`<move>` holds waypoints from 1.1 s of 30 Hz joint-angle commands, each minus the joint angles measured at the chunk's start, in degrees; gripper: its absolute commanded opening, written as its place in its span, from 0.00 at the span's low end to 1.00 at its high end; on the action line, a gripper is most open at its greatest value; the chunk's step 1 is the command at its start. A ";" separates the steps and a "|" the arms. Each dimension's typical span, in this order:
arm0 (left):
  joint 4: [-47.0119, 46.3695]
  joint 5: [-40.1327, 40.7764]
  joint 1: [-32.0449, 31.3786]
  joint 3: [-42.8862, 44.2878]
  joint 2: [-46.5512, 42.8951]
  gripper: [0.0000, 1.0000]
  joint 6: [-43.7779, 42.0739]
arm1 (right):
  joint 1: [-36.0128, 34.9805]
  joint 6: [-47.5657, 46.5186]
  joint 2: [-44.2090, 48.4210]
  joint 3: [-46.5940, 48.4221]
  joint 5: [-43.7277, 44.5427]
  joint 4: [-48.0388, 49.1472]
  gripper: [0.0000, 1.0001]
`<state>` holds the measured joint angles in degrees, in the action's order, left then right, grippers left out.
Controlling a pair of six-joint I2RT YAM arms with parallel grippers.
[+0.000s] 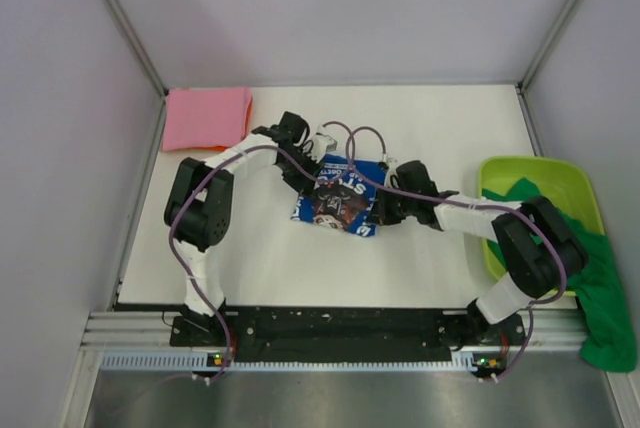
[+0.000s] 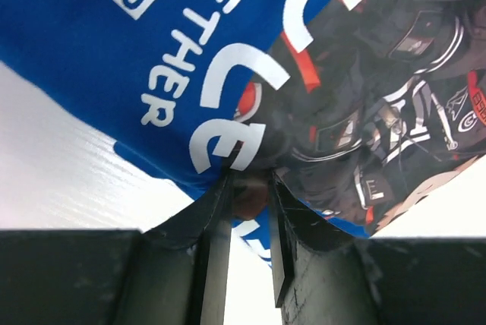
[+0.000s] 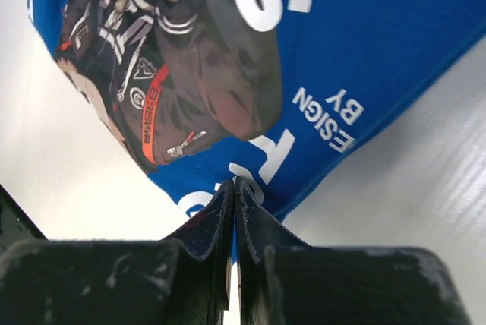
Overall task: Fold and stack the t-shirts
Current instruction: Fold the long partially folded tshirt into a neat square
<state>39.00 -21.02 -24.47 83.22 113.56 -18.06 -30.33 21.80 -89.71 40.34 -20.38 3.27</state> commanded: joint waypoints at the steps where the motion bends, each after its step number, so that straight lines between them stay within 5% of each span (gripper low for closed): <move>1: -0.95 -1.40 1.70 1.85 -2.55 0.32 2.77 | 3.43 1.84 0.15 0.79 2.19 1.23 0.02; 4: -1.38 -2.62 2.41 1.60 -5.62 0.44 3.38 | 4.48 -0.61 1.99 3.42 3.32 -2.55 0.09; 9: -7.88 -5.52 6.09 -2.00 -8.88 0.63 12.24 | 8.43 -0.89 5.77 6.42 4.29 -6.60 0.37; 11: -9.73 -7.45 7.15 -3.06 -7.74 0.64 16.12 | 9.75 -0.62 6.65 7.30 4.91 -7.74 0.65; 15: -10.09 -11.67 7.15 -3.59 -3.09 0.68 21.30 | 10.99 -1.41 7.80 8.53 5.00 -8.45 0.99; 25: -13.69 -16.33 7.15 -3.15 5.97 0.73 28.87 | 11.69 -2.38 8.41 9.15 4.38 -9.16 0.99; 28: -14.04 -19.32 7.15 -2.01 7.81 0.53 29.58 | 11.78 -3.08 9.73 8.62 4.47 -9.42 0.99; 30: -14.04 -21.43 7.24 -1.22 8.26 0.28 29.67 | 11.78 -3.34 10.78 8.27 4.39 -9.42 0.99; 31: -13.87 -21.96 7.33 -0.78 8.08 0.03 29.58 | 11.78 -3.78 11.48 8.18 4.21 -9.42 0.99; 33: -13.60 -23.19 7.77 -0.34 6.95 0.00 29.23 | 11.87 -4.22 13.06 7.92 4.21 -9.42 0.99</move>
<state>25.54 -40.99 -17.15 80.99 120.84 11.25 -19.05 19.44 -81.52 47.68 -16.10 -7.09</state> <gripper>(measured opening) 0.061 0.986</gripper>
